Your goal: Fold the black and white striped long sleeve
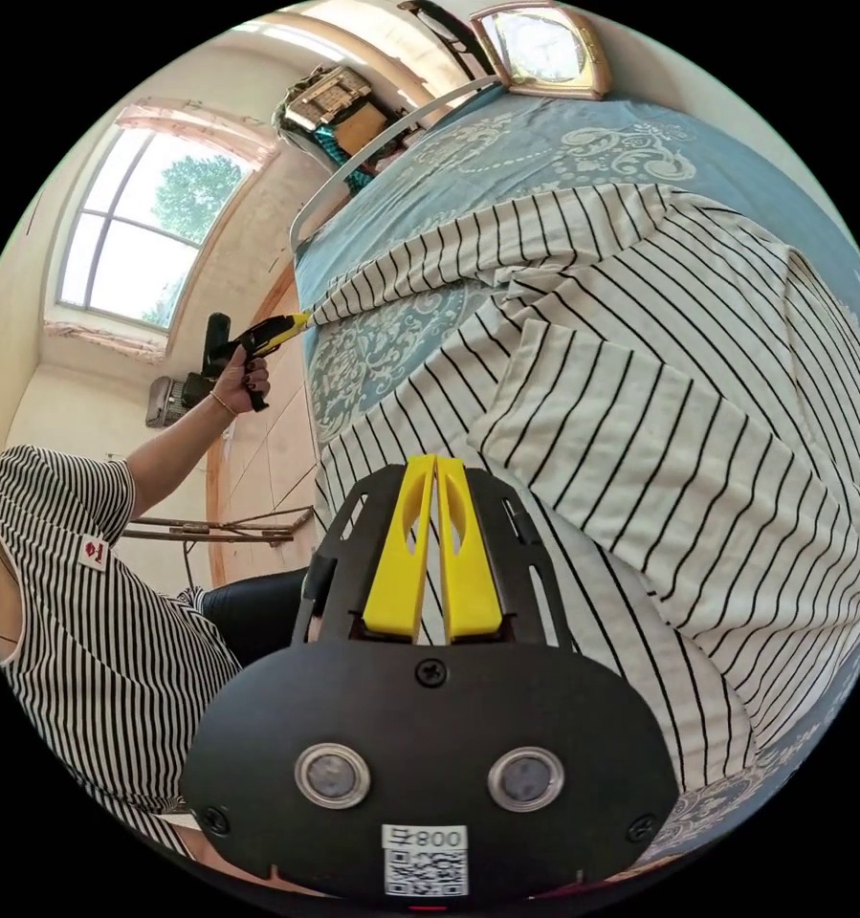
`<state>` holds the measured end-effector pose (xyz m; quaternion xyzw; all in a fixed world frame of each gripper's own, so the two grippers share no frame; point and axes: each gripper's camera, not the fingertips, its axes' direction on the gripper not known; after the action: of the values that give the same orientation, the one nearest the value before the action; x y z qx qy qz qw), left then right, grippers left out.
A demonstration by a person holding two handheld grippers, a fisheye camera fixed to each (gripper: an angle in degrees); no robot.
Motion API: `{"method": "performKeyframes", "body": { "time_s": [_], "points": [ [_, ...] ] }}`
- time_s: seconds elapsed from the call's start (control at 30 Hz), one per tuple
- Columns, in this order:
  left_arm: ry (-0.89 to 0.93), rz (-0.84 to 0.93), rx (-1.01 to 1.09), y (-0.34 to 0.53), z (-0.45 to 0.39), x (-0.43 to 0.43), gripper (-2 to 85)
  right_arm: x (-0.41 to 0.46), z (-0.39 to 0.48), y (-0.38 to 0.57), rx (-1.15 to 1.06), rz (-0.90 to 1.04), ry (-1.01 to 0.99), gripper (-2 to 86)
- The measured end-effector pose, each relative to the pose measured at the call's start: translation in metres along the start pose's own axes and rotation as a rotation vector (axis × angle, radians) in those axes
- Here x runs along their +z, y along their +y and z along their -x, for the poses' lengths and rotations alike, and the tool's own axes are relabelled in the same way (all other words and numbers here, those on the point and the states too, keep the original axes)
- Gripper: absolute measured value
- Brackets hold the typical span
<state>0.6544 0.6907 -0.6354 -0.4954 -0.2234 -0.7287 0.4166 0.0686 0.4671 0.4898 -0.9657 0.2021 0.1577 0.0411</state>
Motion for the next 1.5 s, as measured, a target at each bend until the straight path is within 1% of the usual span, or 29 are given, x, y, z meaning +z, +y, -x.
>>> {"method": "performKeyframes", "body": {
  "time_s": [0.1,0.2,0.27,0.37,0.4,0.5,0.57,0.63,0.67,0.77,0.83,0.87,0.93,1.03,1.17,1.27,1.4,1.5],
  "points": [
    [0.068,-0.007,0.003,0.004,0.002,-0.001,1.1,0.003,0.027,-0.027,-0.051,0.011,-0.016,0.3],
    [0.053,0.004,0.019,0.003,-0.005,-0.002,0.9,0.006,0.05,-0.052,-0.08,0.004,-0.049,0.4],
    [0.092,-0.017,0.039,0.002,-0.015,-0.003,0.8,0.009,0.063,-0.065,-0.087,0.002,-0.078,0.6],
    [0.1,-0.007,0.148,-0.002,-0.052,0.001,0.7,0.005,0.085,-0.089,-0.107,-0.031,-0.129,1.4],
    [0.087,0.018,0.222,-0.002,-0.075,0.006,0.7,-0.002,0.094,-0.101,-0.118,-0.062,-0.136,2.0],
    [-0.009,0.108,0.414,0.012,-0.135,0.029,0.7,-0.021,0.12,-0.135,-0.165,-0.128,-0.131,4.5],
    [-0.077,0.152,0.497,0.026,-0.164,0.045,0.6,-0.022,0.138,-0.155,-0.189,-0.12,-0.097,6.2],
    [-0.139,0.187,0.548,0.045,-0.191,0.062,0.6,-0.007,0.165,-0.179,-0.242,-0.06,-0.065,7.1],
    [-0.145,0.193,0.552,0.049,-0.196,0.065,0.6,-0.001,0.173,-0.185,-0.259,-0.04,-0.054,7.2],
    [-0.198,0.201,0.521,0.064,-0.211,0.074,0.6,0.042,0.215,-0.205,-0.379,0.105,0.003,7.4],
    [-0.214,0.181,0.498,0.071,-0.222,0.073,0.6,0.083,0.246,-0.211,-0.49,0.222,0.144,7.4],
    [-0.218,0.176,0.494,0.072,-0.225,0.072,0.6,0.094,0.252,-0.211,-0.51,0.246,0.194,7.3],
    [-0.238,0.174,0.482,0.077,-0.238,0.072,0.6,0.133,0.264,-0.214,-0.542,0.326,0.359,6.9],
    [-0.254,0.184,0.468,0.078,-0.253,0.073,0.6,0.167,0.264,-0.211,-0.543,0.391,0.416,6.1],
    [-0.251,0.184,0.461,0.079,-0.271,0.068,0.7,0.174,0.259,-0.198,-0.561,0.351,0.426,3.1],
    [-0.246,0.168,0.461,0.078,-0.292,0.06,0.7,0.167,0.247,-0.187,-0.533,0.3,0.387,1.5],
    [-0.208,0.096,0.488,0.072,-0.333,0.038,0.8,0.116,0.21,-0.165,-0.444,0.13,0.19,0.6],
    [-0.147,0.03,0.576,0.063,-0.378,0.023,0.7,0.064,0.162,-0.139,-0.372,-0.001,0.044,0.3]
  ]
}}
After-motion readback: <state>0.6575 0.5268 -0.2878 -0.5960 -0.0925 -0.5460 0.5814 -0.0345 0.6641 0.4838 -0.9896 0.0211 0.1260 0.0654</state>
